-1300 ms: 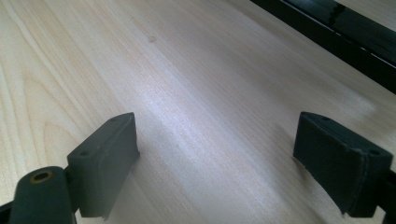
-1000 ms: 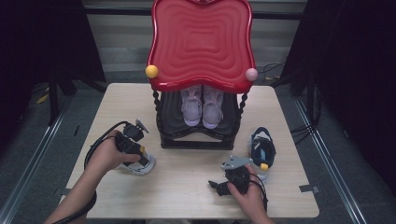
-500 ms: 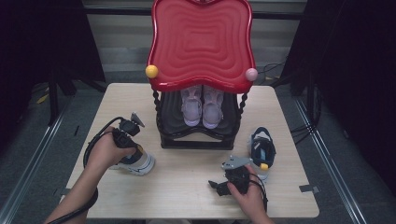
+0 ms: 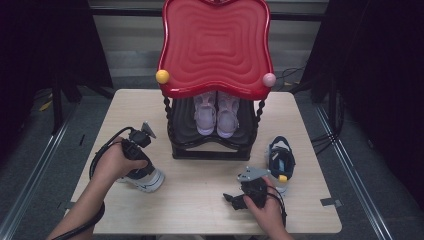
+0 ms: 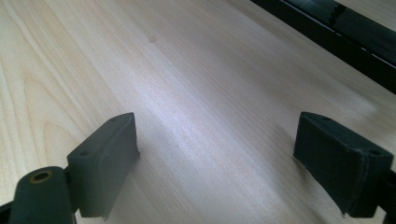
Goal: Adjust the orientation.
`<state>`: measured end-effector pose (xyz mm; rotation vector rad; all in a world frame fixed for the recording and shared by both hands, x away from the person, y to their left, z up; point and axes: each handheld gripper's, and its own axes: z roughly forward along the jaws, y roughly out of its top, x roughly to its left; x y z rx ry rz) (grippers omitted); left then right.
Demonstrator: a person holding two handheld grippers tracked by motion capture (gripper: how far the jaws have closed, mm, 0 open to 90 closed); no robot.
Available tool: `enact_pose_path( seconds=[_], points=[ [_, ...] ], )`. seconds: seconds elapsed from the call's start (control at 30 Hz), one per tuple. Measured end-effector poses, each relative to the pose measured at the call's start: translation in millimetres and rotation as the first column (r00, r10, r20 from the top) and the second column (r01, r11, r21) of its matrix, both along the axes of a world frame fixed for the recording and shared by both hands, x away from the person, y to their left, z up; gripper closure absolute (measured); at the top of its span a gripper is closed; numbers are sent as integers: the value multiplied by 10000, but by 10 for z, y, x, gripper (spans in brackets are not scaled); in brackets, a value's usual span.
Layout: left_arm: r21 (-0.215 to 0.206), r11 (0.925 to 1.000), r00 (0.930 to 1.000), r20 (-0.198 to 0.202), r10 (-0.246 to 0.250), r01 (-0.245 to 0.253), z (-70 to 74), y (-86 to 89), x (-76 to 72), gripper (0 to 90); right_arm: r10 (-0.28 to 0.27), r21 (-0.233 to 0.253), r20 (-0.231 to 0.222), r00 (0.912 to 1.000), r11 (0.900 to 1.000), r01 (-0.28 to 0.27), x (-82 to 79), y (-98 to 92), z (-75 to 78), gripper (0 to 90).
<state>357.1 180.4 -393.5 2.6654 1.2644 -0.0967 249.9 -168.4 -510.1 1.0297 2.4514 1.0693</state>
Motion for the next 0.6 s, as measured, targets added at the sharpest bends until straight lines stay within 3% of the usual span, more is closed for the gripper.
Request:
enact_pose_path(
  seconds=[0.1, 0.3, 0.4, 0.47, 0.6],
  points=[
    [-25, 9998, 9998, 8, 219, -219, -11, -17, 25, 603, -3, 2, 0, 10000, 10000, 3, 0, 0, 0, 128],
    [206, 9989, 9990, -94, -430, 431, 21, -27, 3, 732, -2, 1, -2, 10000, 10000, 2, 0, 0, 0, 128],
    [260, 9954, 9957, -14, -926, 926, 35, -25, -41, 759, -14, 9, -46, 10000, 10000, 14, -2, 1, 1, 128],
    [176, 9914, 9915, -166, -1293, 1296, 31, -9, -76, 766, -10, 7, -41, 10000, 10000, 10, -2, 1, 1, 128],
    [65, 9914, 9902, -502, -1301, 1306, 27, 31, -125, 760, -10, 6, -40, 10000, 10000, 10, -2, 1, 1, 127]
  ],
)
